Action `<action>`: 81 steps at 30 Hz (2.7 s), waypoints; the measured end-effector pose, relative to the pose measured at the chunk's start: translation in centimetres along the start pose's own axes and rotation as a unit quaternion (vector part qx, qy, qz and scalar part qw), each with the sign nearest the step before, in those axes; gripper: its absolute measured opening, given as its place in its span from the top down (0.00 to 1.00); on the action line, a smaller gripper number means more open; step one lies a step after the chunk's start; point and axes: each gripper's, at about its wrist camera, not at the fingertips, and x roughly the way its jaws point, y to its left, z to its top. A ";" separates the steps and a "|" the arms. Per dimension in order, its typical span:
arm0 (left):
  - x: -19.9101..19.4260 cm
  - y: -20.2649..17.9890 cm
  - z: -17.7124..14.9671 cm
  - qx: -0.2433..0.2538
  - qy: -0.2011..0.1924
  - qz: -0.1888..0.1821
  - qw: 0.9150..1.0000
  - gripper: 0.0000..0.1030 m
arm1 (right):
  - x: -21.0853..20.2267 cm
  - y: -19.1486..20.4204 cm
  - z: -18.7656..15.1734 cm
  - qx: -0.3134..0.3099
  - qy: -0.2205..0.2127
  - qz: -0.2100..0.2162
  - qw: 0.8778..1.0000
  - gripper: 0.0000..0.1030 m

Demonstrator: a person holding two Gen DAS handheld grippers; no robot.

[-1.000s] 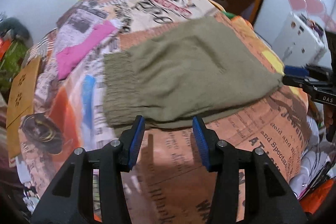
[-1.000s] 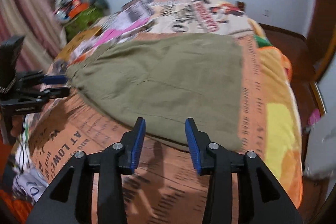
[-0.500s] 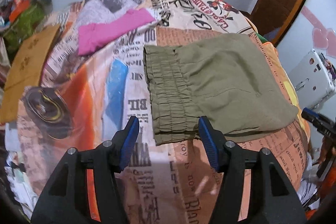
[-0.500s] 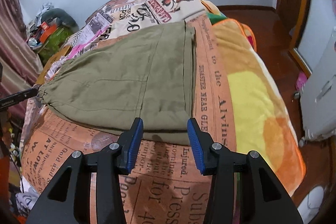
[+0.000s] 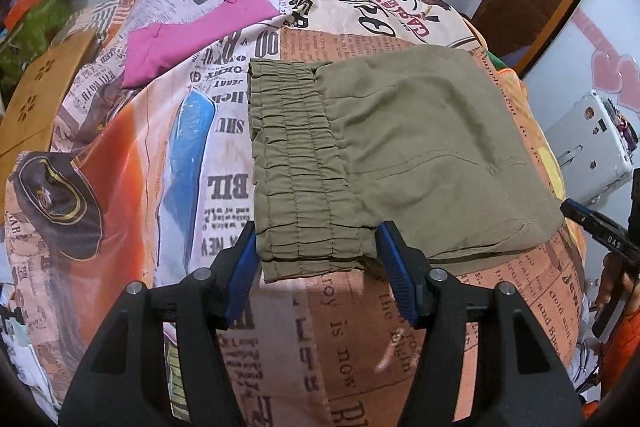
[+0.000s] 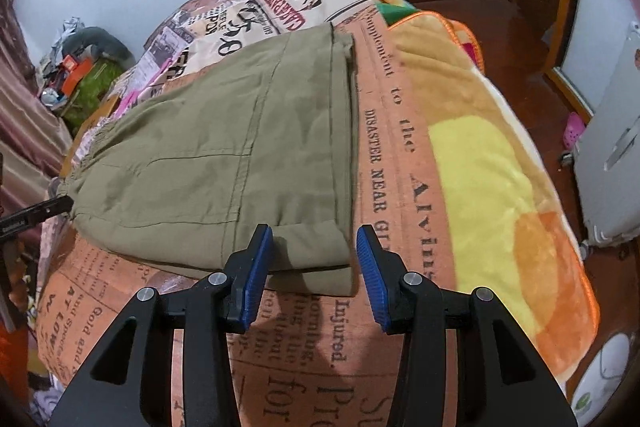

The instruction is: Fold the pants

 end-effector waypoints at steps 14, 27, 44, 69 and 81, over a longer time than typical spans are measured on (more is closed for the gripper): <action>-1.1 -1.1 0.2 0.050 -0.031 0.041 0.997 0.46 | 0.8 1.5 -1.1 -0.073 0.009 -0.037 0.997 0.91; 0.2 -0.1 -1.2 0.043 -0.016 0.038 0.998 0.44 | 1.8 1.7 -1.6 -0.111 0.037 -0.054 0.992 0.93; -2.3 -5.4 2.1 0.069 -0.047 -0.002 0.997 0.44 | -0.5 9.1 2.5 -0.138 -0.012 0.044 0.989 0.70; -0.4 -5.0 0.4 0.062 -0.020 -0.007 0.998 0.44 | 0.7 3.7 -0.3 -0.077 0.037 0.007 0.996 0.57; -2.0 0.9 6.9 -0.008 -0.060 0.023 0.998 0.35 | -1.2 4.1 6.4 -0.089 -0.050 0.002 0.995 0.54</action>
